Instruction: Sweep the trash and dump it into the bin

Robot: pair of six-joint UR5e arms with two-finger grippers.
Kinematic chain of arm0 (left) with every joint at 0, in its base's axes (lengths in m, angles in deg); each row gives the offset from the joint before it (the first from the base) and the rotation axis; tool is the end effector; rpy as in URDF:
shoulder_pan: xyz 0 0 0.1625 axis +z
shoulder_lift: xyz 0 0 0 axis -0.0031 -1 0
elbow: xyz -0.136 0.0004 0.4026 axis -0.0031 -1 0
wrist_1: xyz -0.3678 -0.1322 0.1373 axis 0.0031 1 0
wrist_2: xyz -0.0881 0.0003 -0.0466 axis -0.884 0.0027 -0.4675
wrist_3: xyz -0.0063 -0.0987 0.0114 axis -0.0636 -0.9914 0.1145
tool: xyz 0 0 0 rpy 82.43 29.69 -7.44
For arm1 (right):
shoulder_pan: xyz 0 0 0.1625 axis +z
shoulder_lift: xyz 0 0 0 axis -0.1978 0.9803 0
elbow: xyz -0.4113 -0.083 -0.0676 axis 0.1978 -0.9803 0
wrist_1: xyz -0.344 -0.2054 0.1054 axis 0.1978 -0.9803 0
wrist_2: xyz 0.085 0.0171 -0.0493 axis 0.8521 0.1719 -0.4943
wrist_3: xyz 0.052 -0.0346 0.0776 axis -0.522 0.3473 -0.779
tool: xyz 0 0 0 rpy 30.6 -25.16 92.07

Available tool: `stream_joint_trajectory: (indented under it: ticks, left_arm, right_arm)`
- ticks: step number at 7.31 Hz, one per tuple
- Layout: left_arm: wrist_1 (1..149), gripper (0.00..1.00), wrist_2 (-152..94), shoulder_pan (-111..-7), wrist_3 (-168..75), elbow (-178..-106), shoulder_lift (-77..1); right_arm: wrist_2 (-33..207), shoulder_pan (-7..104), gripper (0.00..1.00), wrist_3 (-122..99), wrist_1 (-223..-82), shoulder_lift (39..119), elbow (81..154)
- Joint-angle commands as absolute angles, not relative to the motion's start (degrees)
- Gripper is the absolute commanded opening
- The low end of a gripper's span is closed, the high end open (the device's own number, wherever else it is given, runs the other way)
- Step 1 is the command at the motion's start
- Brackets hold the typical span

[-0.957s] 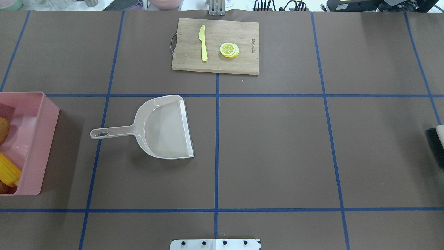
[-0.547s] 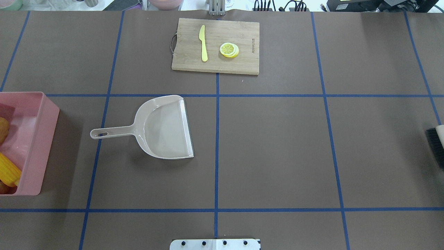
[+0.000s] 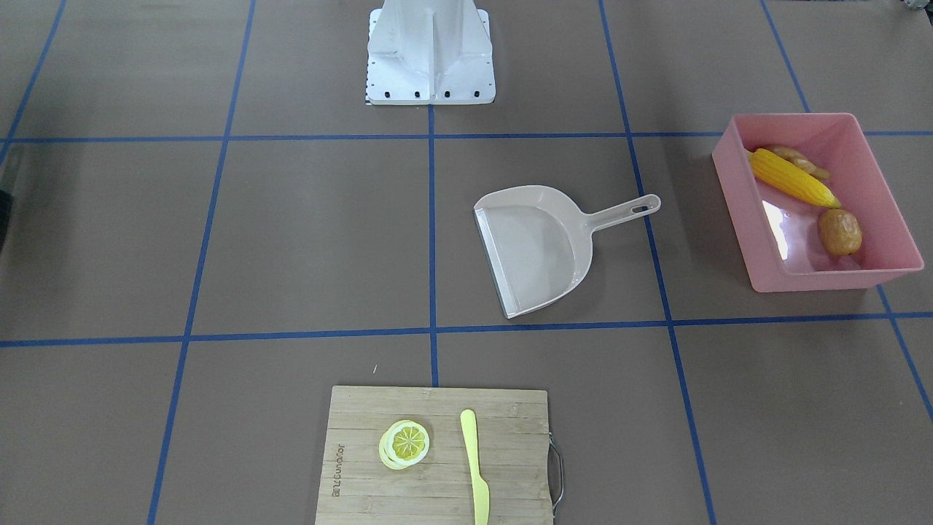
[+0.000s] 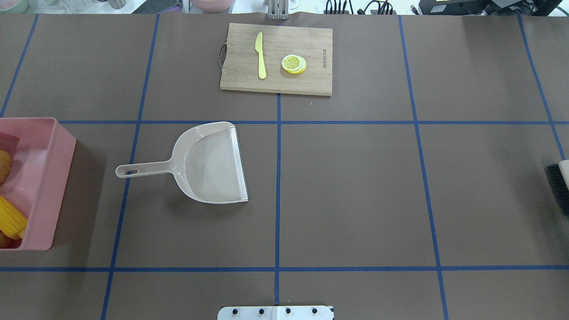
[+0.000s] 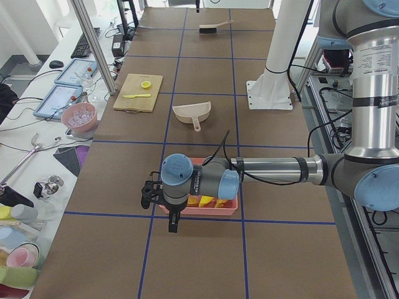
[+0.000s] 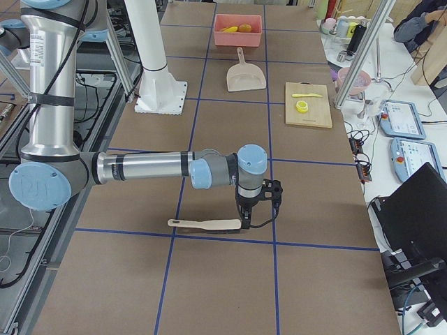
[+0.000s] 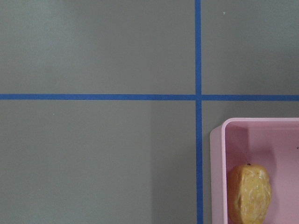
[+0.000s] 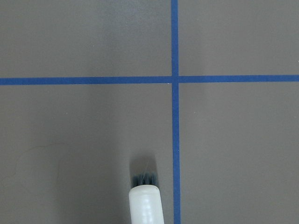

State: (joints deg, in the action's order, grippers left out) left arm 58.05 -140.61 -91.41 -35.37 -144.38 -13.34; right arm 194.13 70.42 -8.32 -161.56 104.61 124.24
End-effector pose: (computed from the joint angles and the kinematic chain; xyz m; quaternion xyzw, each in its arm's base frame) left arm -0.0780 -0.4593 0.6561 0.0584 0.3679 -0.0147 0.9279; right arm 0.0025 -0.4657 0.6182 0.0044 -0.3518 0.0144 0.9360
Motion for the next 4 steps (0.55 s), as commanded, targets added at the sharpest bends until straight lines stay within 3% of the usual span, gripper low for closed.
stream_joint_trajectory:
  ticks: [1,4]
  left_arm:
    - [57.77,0.98,-141.99,-91.41,-35.36,-144.10,-13.39]
    - [57.77,0.98,-142.35,-91.41,-35.36,-144.01,-13.48]
  right_arm:
    - [194.09,70.42,1.00,-8.36,-161.57,104.61,124.15]
    - [194.09,70.42,1.00,-8.36,-161.57,104.61,124.15]
